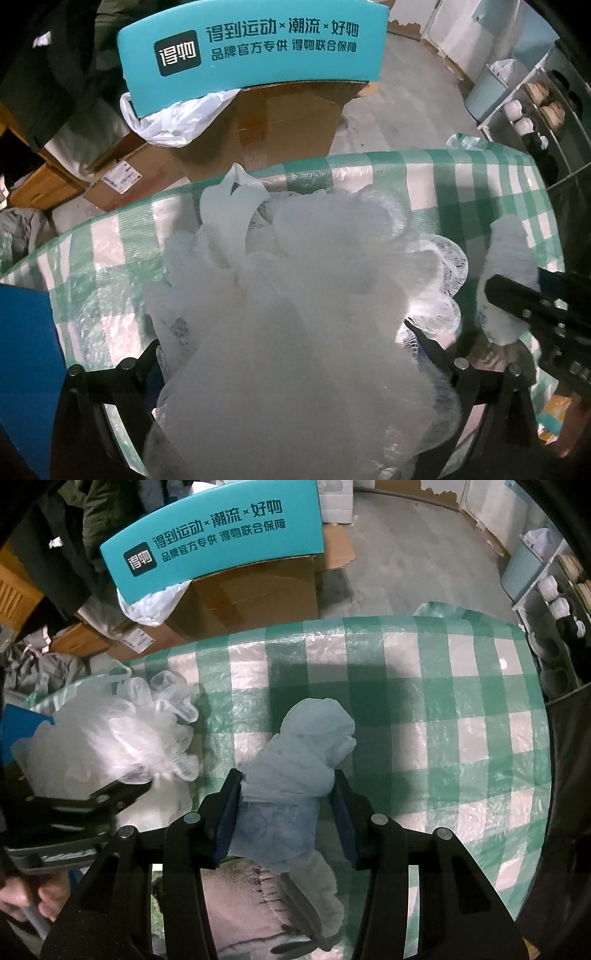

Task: Organize soft objects
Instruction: 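Carry the puff in the left tool and the sock in the right tool toward the cardboard box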

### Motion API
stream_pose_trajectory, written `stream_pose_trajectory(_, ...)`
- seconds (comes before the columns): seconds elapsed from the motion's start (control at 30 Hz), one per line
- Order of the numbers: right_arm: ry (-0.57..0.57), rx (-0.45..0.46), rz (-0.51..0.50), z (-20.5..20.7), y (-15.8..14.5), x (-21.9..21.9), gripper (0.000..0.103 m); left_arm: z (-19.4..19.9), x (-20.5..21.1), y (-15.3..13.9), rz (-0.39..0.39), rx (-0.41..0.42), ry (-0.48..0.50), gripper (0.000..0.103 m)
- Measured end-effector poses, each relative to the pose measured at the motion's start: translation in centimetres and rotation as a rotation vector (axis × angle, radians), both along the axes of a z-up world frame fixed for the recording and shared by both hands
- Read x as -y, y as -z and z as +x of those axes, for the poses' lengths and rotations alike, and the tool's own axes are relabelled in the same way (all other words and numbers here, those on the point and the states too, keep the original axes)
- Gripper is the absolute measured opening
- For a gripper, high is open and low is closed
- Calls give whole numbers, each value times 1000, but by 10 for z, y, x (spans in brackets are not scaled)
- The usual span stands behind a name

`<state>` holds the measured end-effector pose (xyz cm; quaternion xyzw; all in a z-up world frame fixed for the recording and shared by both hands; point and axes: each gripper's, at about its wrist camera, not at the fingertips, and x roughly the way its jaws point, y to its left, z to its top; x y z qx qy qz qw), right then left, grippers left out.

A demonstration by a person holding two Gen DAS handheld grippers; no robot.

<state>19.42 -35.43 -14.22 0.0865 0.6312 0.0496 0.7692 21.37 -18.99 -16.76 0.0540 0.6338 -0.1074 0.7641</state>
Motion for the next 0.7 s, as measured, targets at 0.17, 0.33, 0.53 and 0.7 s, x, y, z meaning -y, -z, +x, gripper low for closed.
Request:
stream_pose_trajectory(0.17,-9,11,-7,-3,-3,-1,46,-1,3,8,11,18,6,103)
stream_pose_trajectory(0.33,-38,23,-19,-6,-7,-9,46,-6,2,3,15,47,7,88)
stream_pose_trajectory(0.53,-90,60,-52,-13,-19,-20,45,-12,-3,-11,8,68,10,74)
stream_pose_trajectory(0.7,-122,98,-70,-19,-33,-31,45,-19,-11,-29,-3,92,18,70)
